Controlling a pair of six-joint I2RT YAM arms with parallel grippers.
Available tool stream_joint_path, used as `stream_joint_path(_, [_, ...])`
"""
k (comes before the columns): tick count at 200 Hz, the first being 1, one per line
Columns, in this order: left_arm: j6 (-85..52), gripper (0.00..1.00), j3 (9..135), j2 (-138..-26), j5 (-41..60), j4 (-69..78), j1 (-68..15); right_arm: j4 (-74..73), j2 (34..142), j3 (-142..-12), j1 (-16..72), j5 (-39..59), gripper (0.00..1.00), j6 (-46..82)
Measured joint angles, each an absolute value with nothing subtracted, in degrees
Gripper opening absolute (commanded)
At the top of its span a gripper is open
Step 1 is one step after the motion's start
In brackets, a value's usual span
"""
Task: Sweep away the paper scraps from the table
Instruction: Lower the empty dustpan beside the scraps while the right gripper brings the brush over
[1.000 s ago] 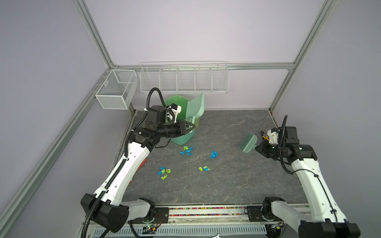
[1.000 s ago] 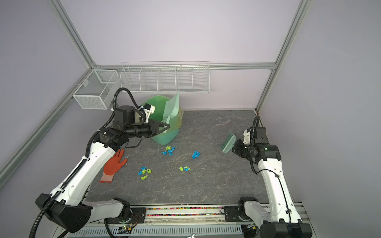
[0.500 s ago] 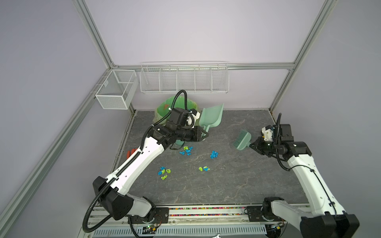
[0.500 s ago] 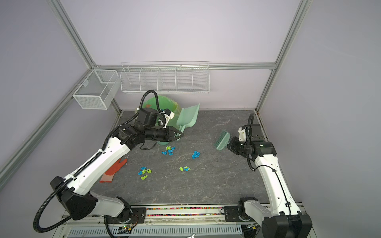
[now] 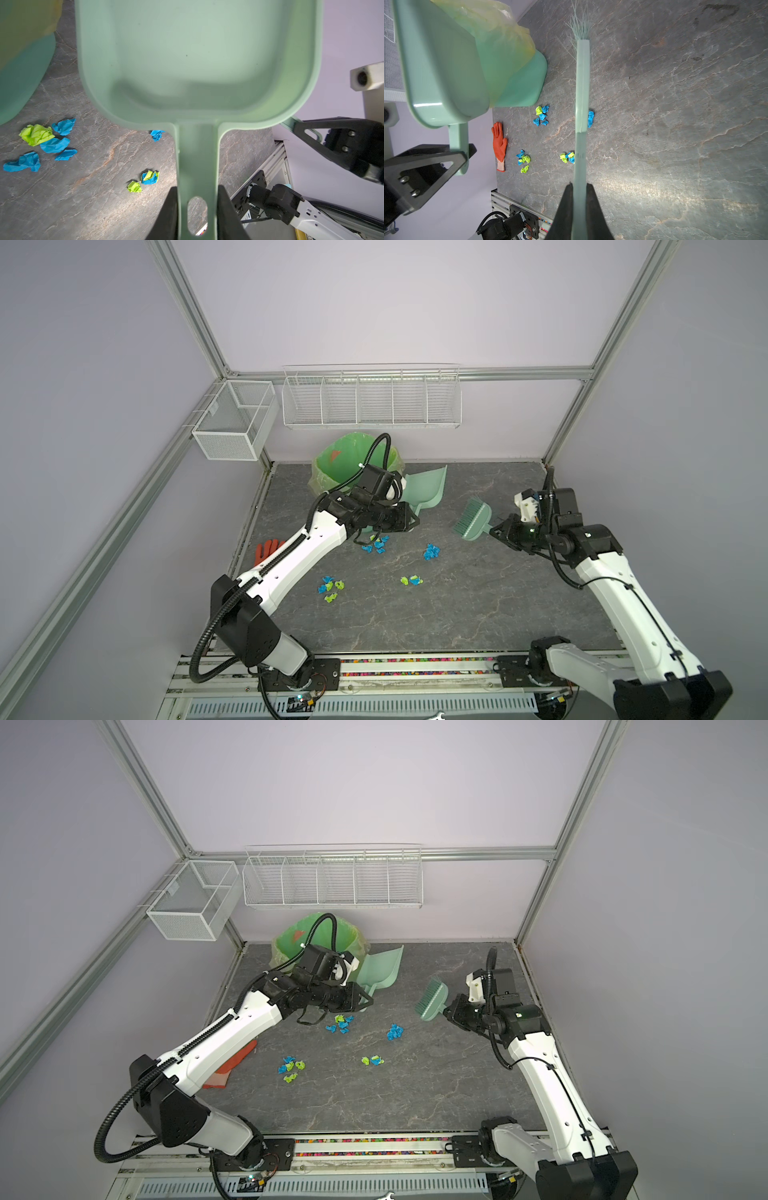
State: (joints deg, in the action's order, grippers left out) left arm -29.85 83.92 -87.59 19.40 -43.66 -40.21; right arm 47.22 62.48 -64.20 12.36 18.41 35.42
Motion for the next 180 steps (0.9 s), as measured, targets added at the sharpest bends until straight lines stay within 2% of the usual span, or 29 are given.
stream_joint_path(60, [-29.4, 0.0, 82.1, -87.9, 15.8, -45.1, -40.3, 44.5, 64.3, -64.2, 19.6, 16.3, 0.07, 37.9])
stream_joint_path(180, [-27.7, 0.0, 80.2, -88.6, 11.5, -46.8, -40.3, 39.3, 75.7, -64.7, 30.1, 12.9, 0.07, 41.5])
